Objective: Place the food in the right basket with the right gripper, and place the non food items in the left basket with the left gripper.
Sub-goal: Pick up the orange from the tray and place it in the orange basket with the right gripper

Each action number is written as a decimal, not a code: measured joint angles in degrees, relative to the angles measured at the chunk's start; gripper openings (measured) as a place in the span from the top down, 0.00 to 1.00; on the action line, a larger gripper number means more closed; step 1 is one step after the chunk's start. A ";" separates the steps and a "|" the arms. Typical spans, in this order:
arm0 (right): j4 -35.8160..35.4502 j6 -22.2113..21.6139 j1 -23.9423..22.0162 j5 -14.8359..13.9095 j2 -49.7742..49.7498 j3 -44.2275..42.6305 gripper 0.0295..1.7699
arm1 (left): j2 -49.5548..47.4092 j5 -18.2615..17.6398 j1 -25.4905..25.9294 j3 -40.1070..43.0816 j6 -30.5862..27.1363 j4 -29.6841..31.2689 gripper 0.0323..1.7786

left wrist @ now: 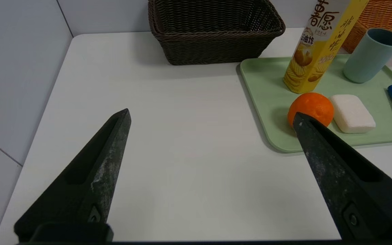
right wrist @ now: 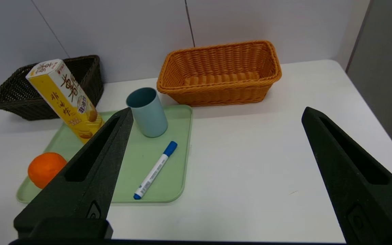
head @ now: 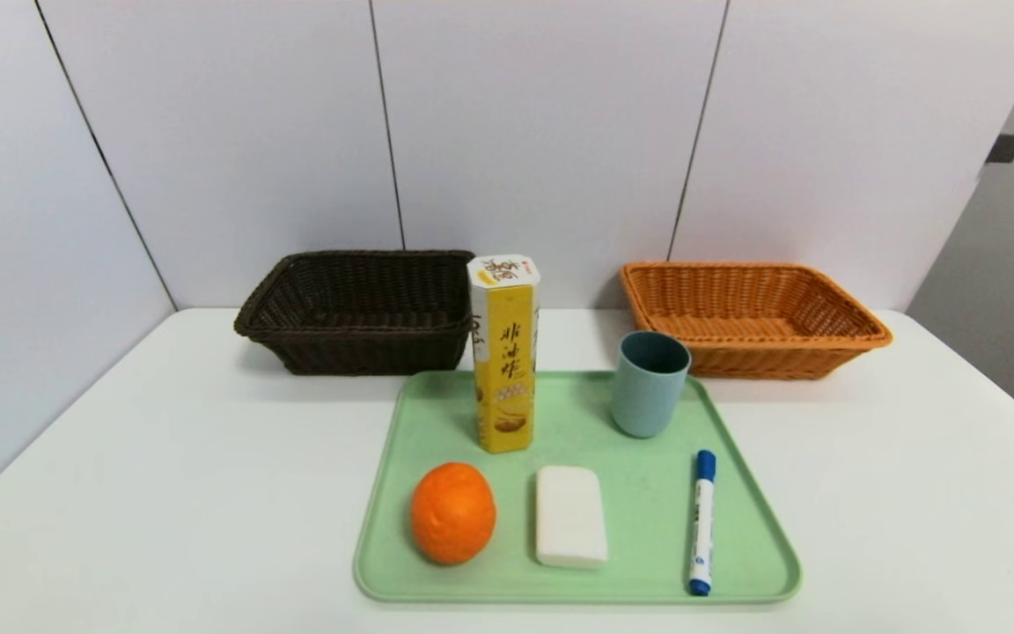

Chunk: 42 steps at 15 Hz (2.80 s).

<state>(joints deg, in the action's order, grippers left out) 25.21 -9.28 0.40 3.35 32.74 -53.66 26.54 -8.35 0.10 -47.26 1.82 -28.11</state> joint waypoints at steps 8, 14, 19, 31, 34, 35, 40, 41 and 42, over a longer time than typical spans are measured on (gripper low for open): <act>2.27 -4.50 0.44 -0.16 27.56 -17.36 0.03 | 24.59 -2.76 -0.95 -13.20 9.47 -1.29 0.05; -1.45 -10.35 12.54 -0.35 40.13 -18.88 0.03 | 34.04 2.49 -4.32 -14.95 5.10 9.79 0.05; -0.94 -18.29 27.60 -9.36 48.65 -22.08 0.03 | 38.07 4.78 -11.39 -15.23 8.09 7.08 0.05; 35.40 -41.37 49.24 -12.93 70.78 -57.55 0.03 | 41.22 5.29 -19.52 -11.95 12.31 11.45 0.05; 34.05 -42.57 52.19 -12.74 74.36 -58.21 0.03 | 42.09 5.38 -21.28 -11.63 15.32 11.54 0.05; 33.37 -43.28 53.29 -12.63 75.23 -58.27 0.03 | 42.28 5.44 -21.50 -11.14 15.52 11.69 0.05; 29.22 -46.42 57.37 -11.31 78.86 -58.33 0.03 | 42.42 5.38 -21.74 -8.78 15.65 11.86 0.05; 29.04 -47.09 57.94 -11.20 79.49 -58.33 0.03 | 42.45 5.38 -21.76 -8.55 15.79 11.85 0.05; 28.95 -47.99 58.36 -11.18 80.09 -58.33 0.03 | 42.40 5.40 -21.76 -8.35 15.82 11.86 0.05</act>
<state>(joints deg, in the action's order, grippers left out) 54.16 -57.27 58.76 -7.83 112.84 -111.99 68.94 -2.95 -21.66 -55.61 17.64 -16.25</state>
